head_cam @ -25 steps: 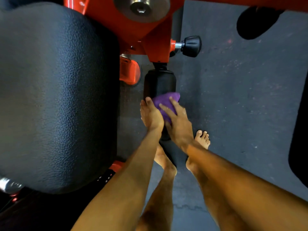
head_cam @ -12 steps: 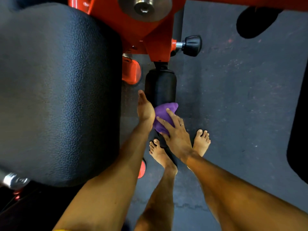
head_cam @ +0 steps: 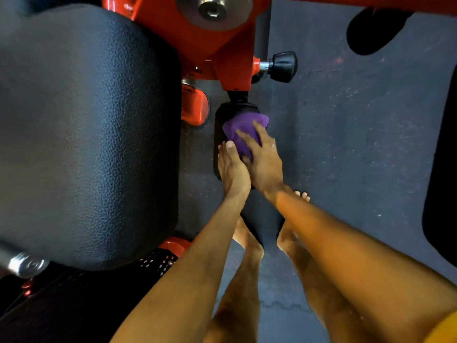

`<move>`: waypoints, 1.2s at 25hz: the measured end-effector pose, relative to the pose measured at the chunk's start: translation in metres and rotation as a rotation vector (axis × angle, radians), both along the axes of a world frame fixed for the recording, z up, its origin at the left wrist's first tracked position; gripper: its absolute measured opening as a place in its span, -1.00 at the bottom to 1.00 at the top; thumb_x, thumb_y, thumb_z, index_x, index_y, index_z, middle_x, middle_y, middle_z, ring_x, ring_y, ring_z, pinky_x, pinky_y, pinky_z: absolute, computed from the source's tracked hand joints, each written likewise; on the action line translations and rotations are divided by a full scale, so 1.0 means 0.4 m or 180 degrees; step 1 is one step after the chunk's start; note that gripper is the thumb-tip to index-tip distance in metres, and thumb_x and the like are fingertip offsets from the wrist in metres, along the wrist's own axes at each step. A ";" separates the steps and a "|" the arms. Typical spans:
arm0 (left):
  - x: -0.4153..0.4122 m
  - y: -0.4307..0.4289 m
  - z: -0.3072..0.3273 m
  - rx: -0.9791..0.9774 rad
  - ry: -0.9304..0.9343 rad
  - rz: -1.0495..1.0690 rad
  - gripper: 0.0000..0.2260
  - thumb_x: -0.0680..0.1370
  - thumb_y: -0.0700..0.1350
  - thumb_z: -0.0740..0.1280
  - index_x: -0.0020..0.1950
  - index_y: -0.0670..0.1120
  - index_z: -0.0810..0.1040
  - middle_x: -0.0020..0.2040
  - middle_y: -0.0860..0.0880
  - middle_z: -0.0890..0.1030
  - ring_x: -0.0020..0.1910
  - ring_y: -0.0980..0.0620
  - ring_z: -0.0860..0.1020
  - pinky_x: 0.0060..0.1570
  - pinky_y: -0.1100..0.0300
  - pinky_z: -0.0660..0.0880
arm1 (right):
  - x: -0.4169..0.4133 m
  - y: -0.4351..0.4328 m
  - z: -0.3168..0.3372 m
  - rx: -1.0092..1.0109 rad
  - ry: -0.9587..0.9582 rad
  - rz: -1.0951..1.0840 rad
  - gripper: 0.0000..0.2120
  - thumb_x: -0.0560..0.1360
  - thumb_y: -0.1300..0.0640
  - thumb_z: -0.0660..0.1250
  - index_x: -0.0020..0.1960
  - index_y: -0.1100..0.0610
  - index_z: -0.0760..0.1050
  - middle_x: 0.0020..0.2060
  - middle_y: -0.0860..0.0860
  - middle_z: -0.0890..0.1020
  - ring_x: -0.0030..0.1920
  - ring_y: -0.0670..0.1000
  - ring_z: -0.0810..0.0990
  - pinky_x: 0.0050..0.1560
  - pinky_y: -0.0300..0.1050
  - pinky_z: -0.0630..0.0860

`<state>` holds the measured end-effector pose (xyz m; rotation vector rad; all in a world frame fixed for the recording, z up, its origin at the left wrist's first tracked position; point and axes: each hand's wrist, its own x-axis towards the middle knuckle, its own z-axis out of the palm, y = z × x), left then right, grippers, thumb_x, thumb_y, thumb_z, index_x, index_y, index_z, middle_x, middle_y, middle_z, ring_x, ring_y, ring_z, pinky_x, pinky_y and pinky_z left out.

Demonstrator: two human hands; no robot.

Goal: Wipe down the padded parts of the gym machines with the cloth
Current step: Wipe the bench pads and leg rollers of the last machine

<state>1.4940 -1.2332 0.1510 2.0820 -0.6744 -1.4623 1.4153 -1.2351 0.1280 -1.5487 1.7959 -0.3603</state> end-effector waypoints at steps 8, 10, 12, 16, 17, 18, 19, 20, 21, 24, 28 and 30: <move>0.028 0.028 -0.010 -0.0113 -0.0015 0.0065 -0.37 0.65 0.30 -0.06 0.63 0.00 0.20 0.61 0.00 0.26 0.58 0.08 0.20 0.59 0.00 0.11 | -0.022 0.071 0.013 0.0178 -0.0097 0.0362 -0.44 0.57 0.18 0.39 0.52 -0.13 0.40 0.63 -0.06 0.15 0.53 0.15 0.19 0.16 0.21 0.58; 0.028 0.021 -0.018 -0.0131 -0.0080 0.0021 -0.42 0.68 0.25 -0.06 0.64 0.00 0.17 0.62 0.00 0.23 0.59 0.07 0.17 0.59 0.04 0.08 | -0.018 -0.006 0.006 0.0089 -0.0098 0.0118 -0.47 0.58 0.15 0.39 0.51 -0.10 0.43 0.62 -0.05 0.19 0.53 0.17 0.22 0.20 0.17 0.57; 0.031 0.021 -0.025 -0.0115 -0.0112 0.0023 -0.45 0.71 0.20 -0.05 0.65 0.00 0.14 0.63 0.00 0.20 0.60 0.06 0.15 0.59 0.06 0.06 | -0.012 -0.057 0.005 0.0105 -0.0163 -0.0231 -0.49 0.60 0.10 0.39 0.52 -0.08 0.42 0.62 -0.01 0.19 0.52 0.21 0.25 0.30 0.16 0.50; 0.033 0.026 -0.030 -0.0205 -0.0024 0.0015 -0.41 0.66 0.28 -0.06 0.64 0.05 0.18 0.61 0.03 0.25 0.57 0.11 0.21 0.57 0.06 0.13 | -0.014 -0.073 -0.013 -0.0139 0.0200 0.0878 -0.38 0.52 0.02 0.42 0.55 -0.14 0.36 0.66 0.04 0.07 0.55 0.35 0.13 0.38 0.29 0.42; 0.034 0.026 -0.034 -0.0187 0.0011 0.0036 -0.41 0.66 0.28 -0.06 0.64 0.06 0.17 0.62 0.04 0.24 0.57 0.11 0.21 0.58 0.04 0.13 | -0.021 -0.074 -0.026 -0.0126 0.0181 0.0982 -0.34 0.50 -0.06 0.40 0.58 -0.17 0.31 0.67 0.05 0.00 0.56 0.35 0.12 0.43 0.33 0.36; 0.035 0.029 -0.038 -0.0171 0.0034 0.0074 -0.42 0.67 0.27 -0.06 0.64 0.05 0.16 0.62 0.04 0.23 0.58 0.11 0.19 0.59 0.03 0.11 | -0.025 -0.079 -0.032 0.0016 0.0039 0.0811 -0.30 0.50 -0.14 0.38 0.60 -0.20 0.24 0.67 0.04 -0.07 0.56 0.34 0.14 0.45 0.33 0.32; 0.034 0.032 -0.039 -0.0175 0.0051 0.0065 -0.42 0.68 0.25 -0.06 0.65 0.02 0.14 0.63 0.04 0.20 0.59 0.11 0.16 0.60 0.03 0.07 | -0.025 -0.083 -0.037 0.0301 -0.0221 0.0402 -0.27 0.51 -0.19 0.37 0.60 -0.25 0.17 0.66 0.00 -0.13 0.55 0.31 0.21 0.46 0.29 0.32; 0.032 0.035 -0.033 -0.0199 0.0059 -0.0010 -0.43 0.69 0.22 -0.05 0.65 0.00 0.13 0.64 0.03 0.18 0.60 0.11 0.13 0.61 0.04 0.04 | -0.023 -0.087 -0.043 0.0616 -0.0527 -0.0118 -0.26 0.52 -0.19 0.40 0.60 -0.27 0.13 0.65 -0.05 -0.11 0.53 0.27 0.27 0.45 0.22 0.32; 0.032 0.040 -0.028 -0.0226 0.0062 -0.0123 -0.45 0.71 0.18 -0.05 0.66 -0.02 0.12 0.65 0.02 0.16 0.61 0.11 0.11 0.61 0.06 0.02 | -0.021 -0.088 -0.048 0.0844 -0.0861 -0.0671 -0.25 0.53 -0.17 0.42 0.60 -0.25 0.13 0.64 -0.04 -0.01 0.52 0.22 0.31 0.44 0.14 0.33; 0.027 0.054 -0.004 -0.0187 0.0153 -0.0359 -0.50 0.74 0.12 -0.06 0.66 -0.01 0.10 0.65 0.03 0.14 0.60 0.12 0.11 0.56 0.19 0.03 | -0.040 -0.075 -0.052 0.1116 -0.1394 -0.1752 -0.29 0.54 -0.16 0.42 0.59 -0.09 0.22 0.50 0.03 0.40 0.48 0.10 0.40 0.40 -0.08 0.34; 0.021 0.045 0.035 -0.0016 0.0282 -0.0132 -0.52 0.75 0.09 -0.05 0.65 -0.06 0.15 0.63 0.01 0.19 0.58 0.11 0.16 0.42 0.34 0.05 | -0.071 0.003 0.036 0.1091 -0.1129 -0.1521 -0.34 0.51 -0.21 0.40 0.54 -0.11 0.29 0.43 0.01 0.47 0.42 0.06 0.46 0.40 0.03 0.41; 0.021 0.056 0.069 0.0029 0.0307 -0.0018 -0.50 0.74 0.13 -0.04 0.63 -0.05 0.20 0.61 0.00 0.25 0.58 0.08 0.20 0.50 0.27 0.08 | -0.080 0.050 0.127 0.0878 -0.1049 -0.1425 -0.37 0.47 -0.26 0.39 0.49 -0.19 0.33 0.39 -0.04 0.48 0.38 0.05 0.49 0.39 0.11 0.44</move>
